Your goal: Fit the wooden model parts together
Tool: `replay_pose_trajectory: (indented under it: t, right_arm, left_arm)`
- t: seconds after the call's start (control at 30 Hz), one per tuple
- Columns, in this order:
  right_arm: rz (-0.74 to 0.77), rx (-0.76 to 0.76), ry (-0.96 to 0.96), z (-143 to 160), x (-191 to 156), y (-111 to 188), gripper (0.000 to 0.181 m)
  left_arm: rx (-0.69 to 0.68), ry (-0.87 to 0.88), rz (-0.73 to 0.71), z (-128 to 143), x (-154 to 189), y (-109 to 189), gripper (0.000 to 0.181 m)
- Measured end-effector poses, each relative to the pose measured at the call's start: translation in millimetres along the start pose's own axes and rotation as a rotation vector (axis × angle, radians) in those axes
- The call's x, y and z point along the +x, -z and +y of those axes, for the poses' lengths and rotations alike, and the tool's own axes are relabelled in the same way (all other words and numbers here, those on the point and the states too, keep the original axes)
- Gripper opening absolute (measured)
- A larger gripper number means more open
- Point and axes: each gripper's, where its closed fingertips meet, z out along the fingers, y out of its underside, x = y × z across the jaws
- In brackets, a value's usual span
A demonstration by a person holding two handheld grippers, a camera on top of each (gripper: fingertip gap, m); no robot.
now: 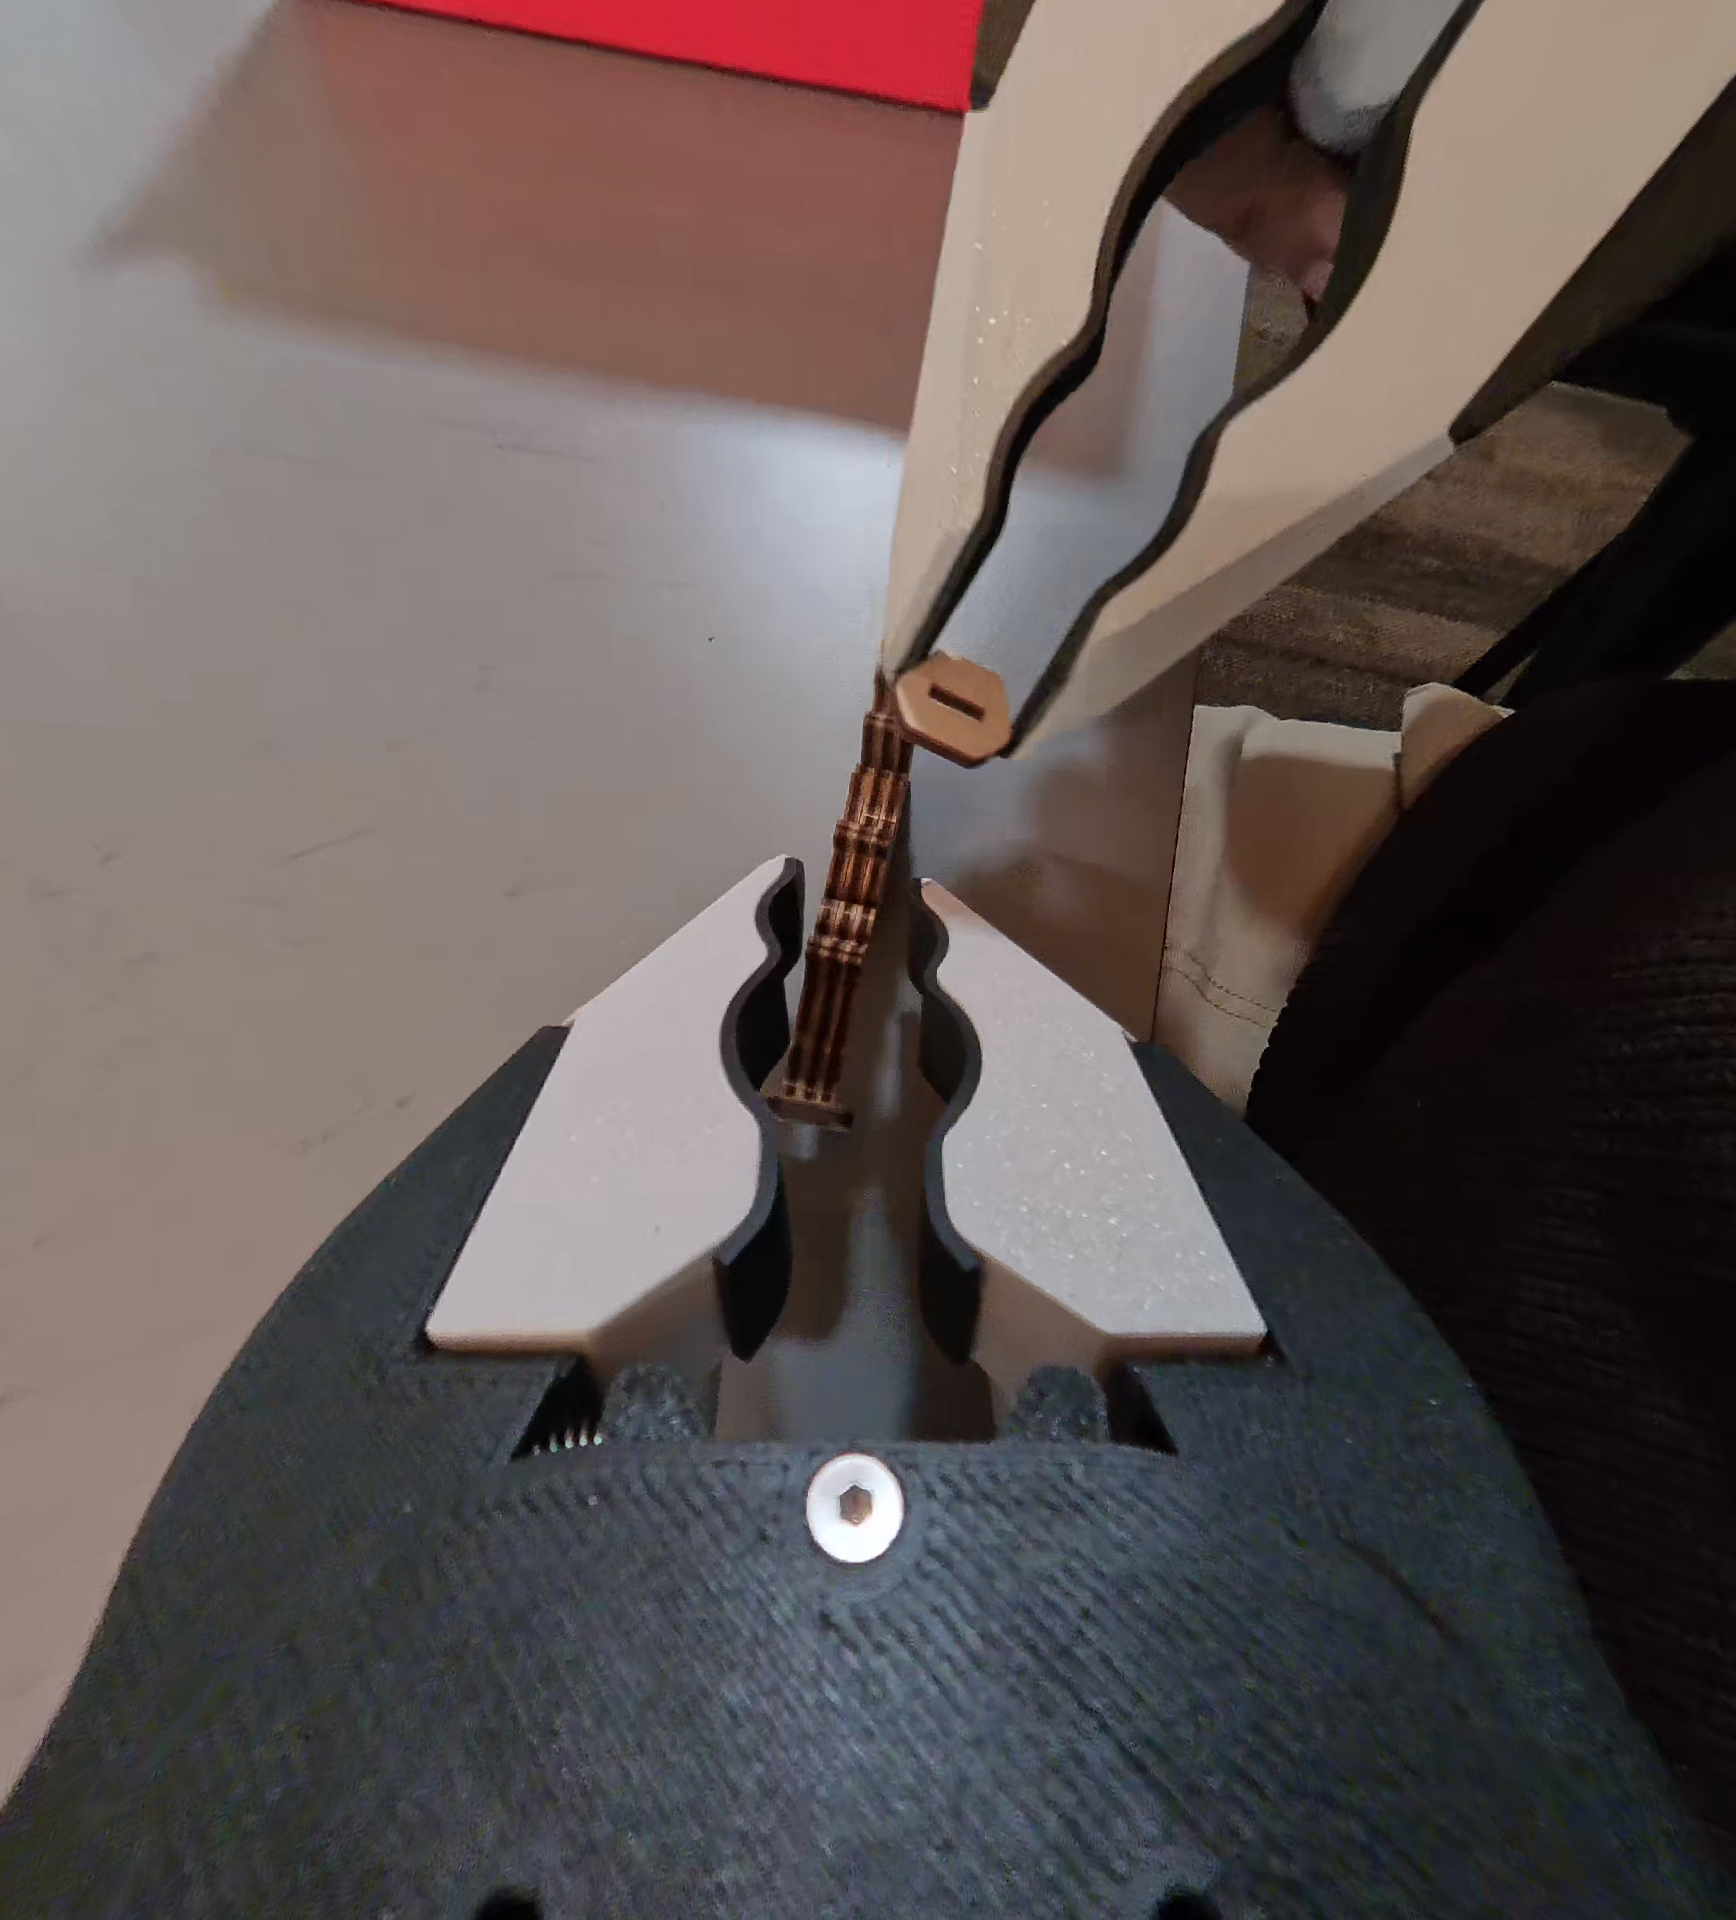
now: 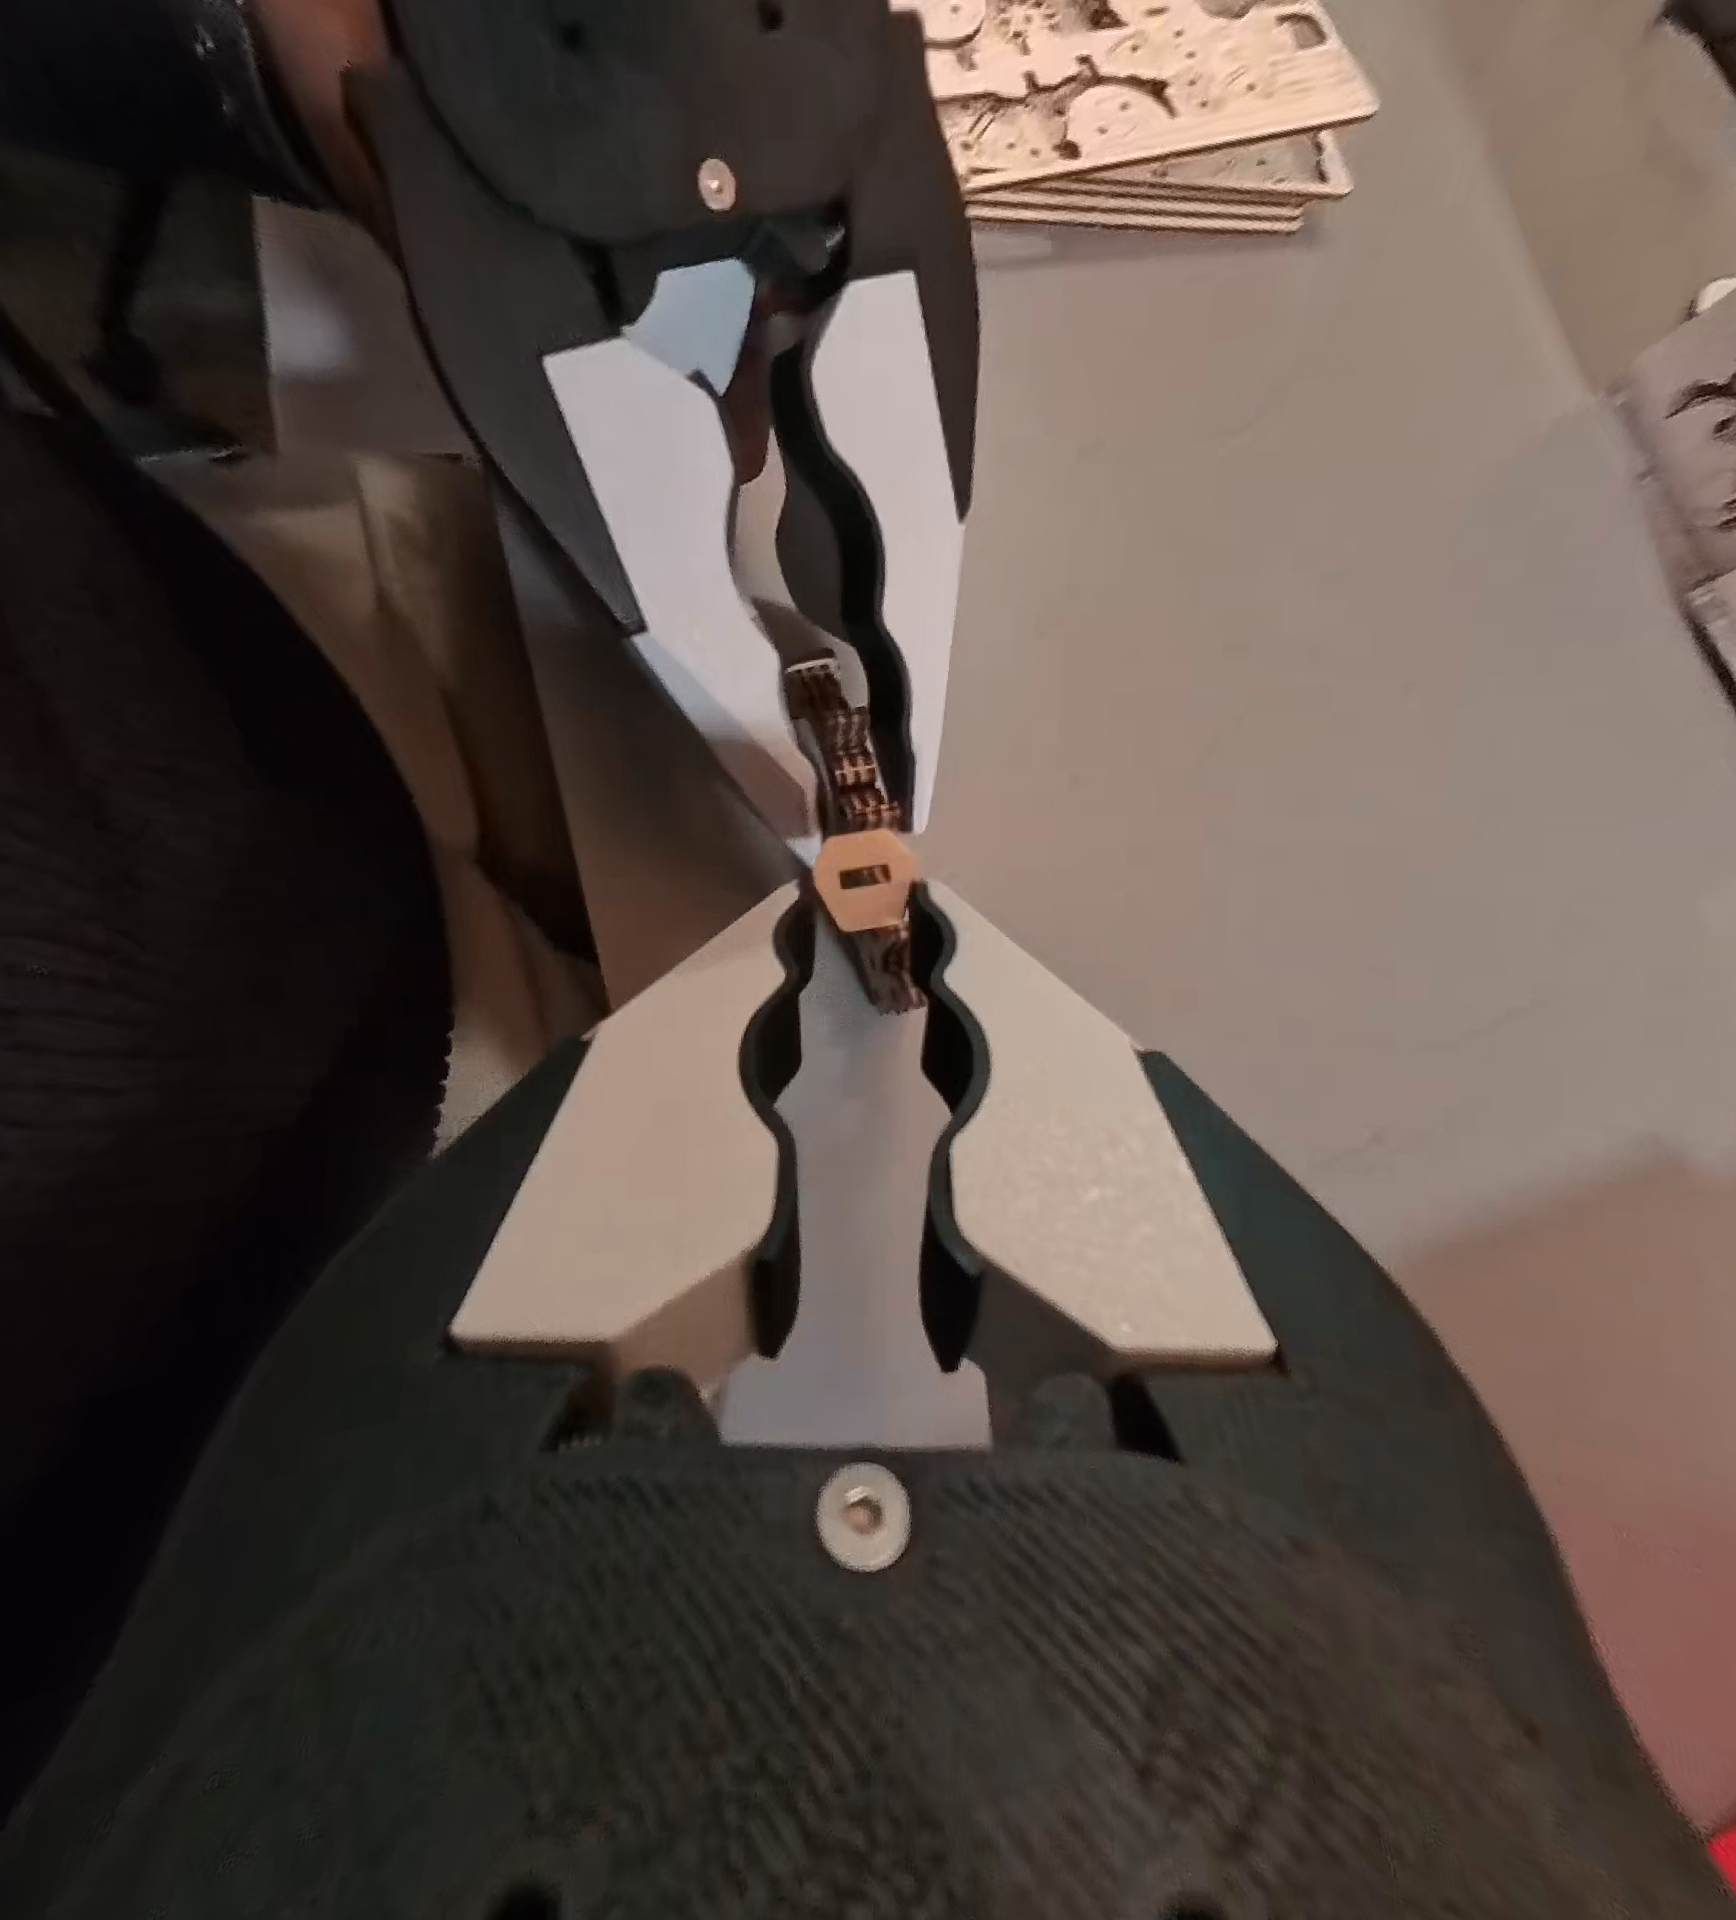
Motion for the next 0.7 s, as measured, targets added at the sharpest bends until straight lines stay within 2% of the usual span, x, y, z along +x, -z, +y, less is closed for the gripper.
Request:
replay_pose_trajectory:
  t: [0.13, 0.27, 0.47, 0.7]
  right_arm:
    - [-0.051, -0.031, -0.018, -2, -3, 1, 0.018]
    - [-0.105, -0.063, -0.040, -6, -3, -4, 0.018]
    - [-0.182, -0.126, 0.030, -10, -1, -14, 0.018]
    - [-0.243, -0.167, 0.108, -13, 2, -14, 0.018]
  left_arm:
    - [0.013, 0.020, 0.017, -2, 0, 1, 0.009]
    - [0.016, 0.016, 0.025, -2, 1, 1, 0.009]
    - [0.010, -0.003, 0.024, -2, 4, 1, 0.009]
    - [-0.025, 0.026, 0.049, 5, 3, 1, 0.022]
